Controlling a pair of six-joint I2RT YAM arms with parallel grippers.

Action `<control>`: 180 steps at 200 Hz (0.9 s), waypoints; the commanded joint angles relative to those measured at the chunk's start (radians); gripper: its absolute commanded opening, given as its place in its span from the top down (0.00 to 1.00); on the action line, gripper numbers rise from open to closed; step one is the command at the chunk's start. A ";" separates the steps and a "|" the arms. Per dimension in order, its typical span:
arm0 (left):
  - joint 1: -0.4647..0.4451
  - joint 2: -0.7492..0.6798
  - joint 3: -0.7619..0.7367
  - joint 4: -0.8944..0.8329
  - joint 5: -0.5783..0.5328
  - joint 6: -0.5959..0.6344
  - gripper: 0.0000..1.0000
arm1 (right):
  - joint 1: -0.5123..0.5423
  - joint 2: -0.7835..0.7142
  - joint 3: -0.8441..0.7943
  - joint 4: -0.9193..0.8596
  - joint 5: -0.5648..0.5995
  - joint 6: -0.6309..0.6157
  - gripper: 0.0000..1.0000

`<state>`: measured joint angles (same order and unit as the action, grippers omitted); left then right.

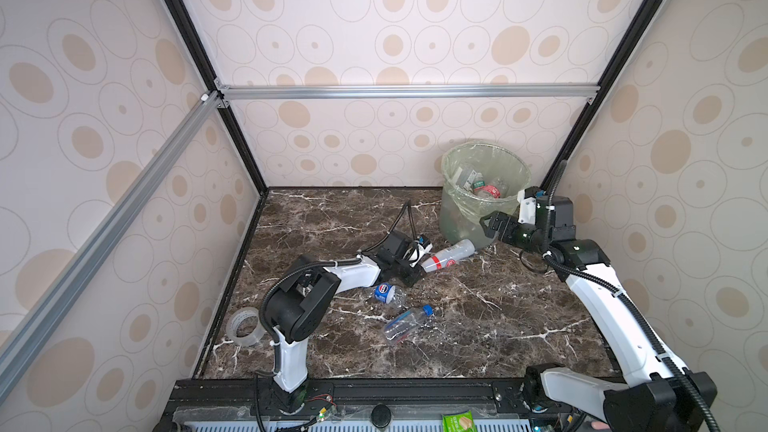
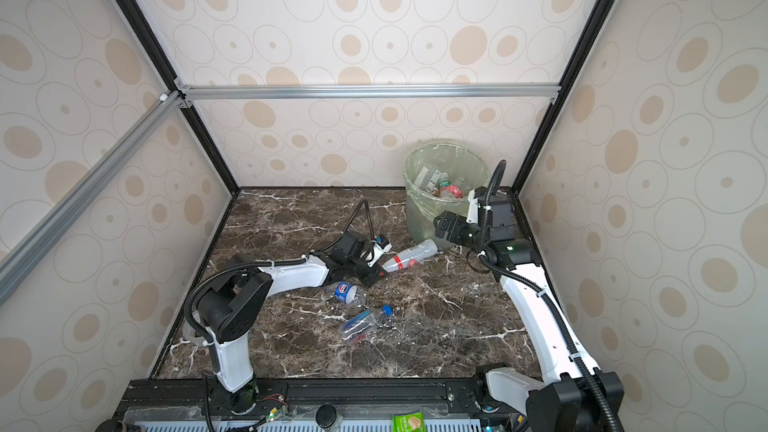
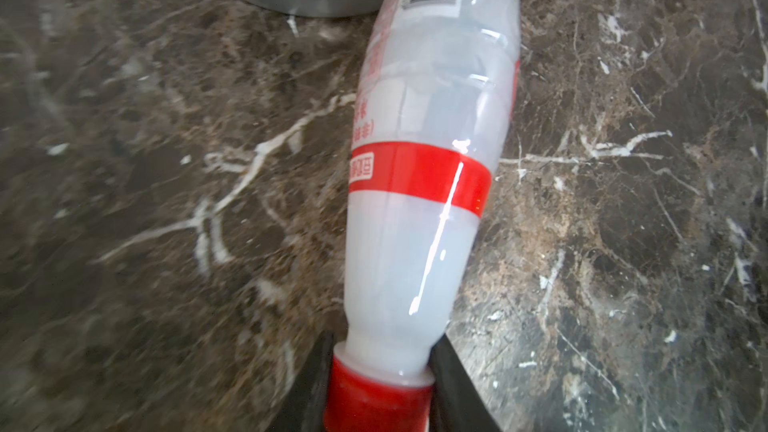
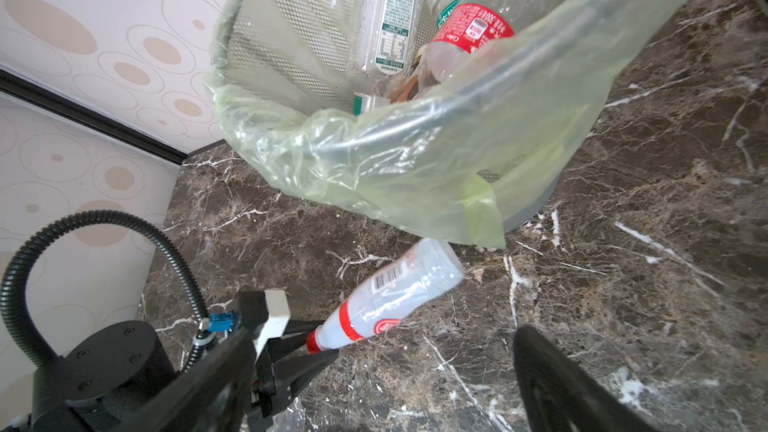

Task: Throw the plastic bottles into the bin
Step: 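Close the left gripper on the red cap and lift the white bottle, then raise the white bottle toward the right gripper while the right gripper approaches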

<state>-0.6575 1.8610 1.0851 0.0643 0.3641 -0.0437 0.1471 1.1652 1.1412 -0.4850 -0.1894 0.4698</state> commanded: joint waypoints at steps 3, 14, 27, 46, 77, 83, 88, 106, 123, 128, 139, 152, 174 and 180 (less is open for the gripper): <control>0.073 -0.094 -0.028 0.075 0.033 -0.069 0.79 | 0.049 -0.009 -0.015 0.062 -0.003 0.068 0.00; 0.098 -0.122 -0.045 0.083 0.039 -0.086 0.79 | 0.079 0.005 -0.015 0.085 0.003 0.090 0.00; 0.128 -0.152 -0.061 0.079 0.042 -0.097 0.79 | 0.113 0.028 -0.015 0.119 0.006 0.120 0.00; 0.162 -0.186 -0.075 0.066 0.045 -0.103 0.78 | 0.165 0.066 -0.017 0.174 0.004 0.174 0.00; 0.183 -0.227 -0.085 0.050 0.020 -0.097 0.78 | 0.236 0.154 0.024 0.237 0.040 0.203 0.00; 0.187 -0.236 -0.089 0.057 0.021 -0.104 0.78 | 0.249 0.175 0.042 0.245 0.043 0.206 0.00; 0.189 -0.242 -0.089 0.061 0.021 -0.110 0.78 | 0.259 0.194 0.058 0.251 0.047 0.207 0.00; 0.202 -0.274 -0.091 0.076 0.023 -0.135 0.77 | 0.288 0.264 0.124 0.266 0.058 0.213 0.00; 0.212 -0.299 -0.067 0.060 0.015 -0.143 0.76 | 0.295 0.324 0.188 0.276 0.044 0.227 0.00; 0.214 -0.303 -0.056 0.051 0.012 -0.142 0.76 | 0.295 0.339 0.204 0.283 0.043 0.233 0.00; 0.219 -0.311 -0.035 0.040 0.013 -0.145 0.76 | 0.295 0.367 0.234 0.299 0.033 0.248 0.00; 0.227 -0.325 -0.017 0.046 0.012 -0.157 0.76 | 0.295 0.394 0.270 0.301 0.031 0.260 0.00; 0.228 -0.340 0.008 0.060 0.019 -0.173 0.75 | 0.295 0.440 0.328 0.320 0.022 0.277 0.00; 0.229 -0.340 0.019 0.061 0.023 -0.176 0.75 | 0.295 0.456 0.349 0.316 0.018 0.278 0.00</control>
<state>-0.4358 1.5536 1.0367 0.1101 0.3779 -0.1955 0.4412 1.5780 1.4162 -0.2043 -0.1608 0.7105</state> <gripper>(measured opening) 0.326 0.997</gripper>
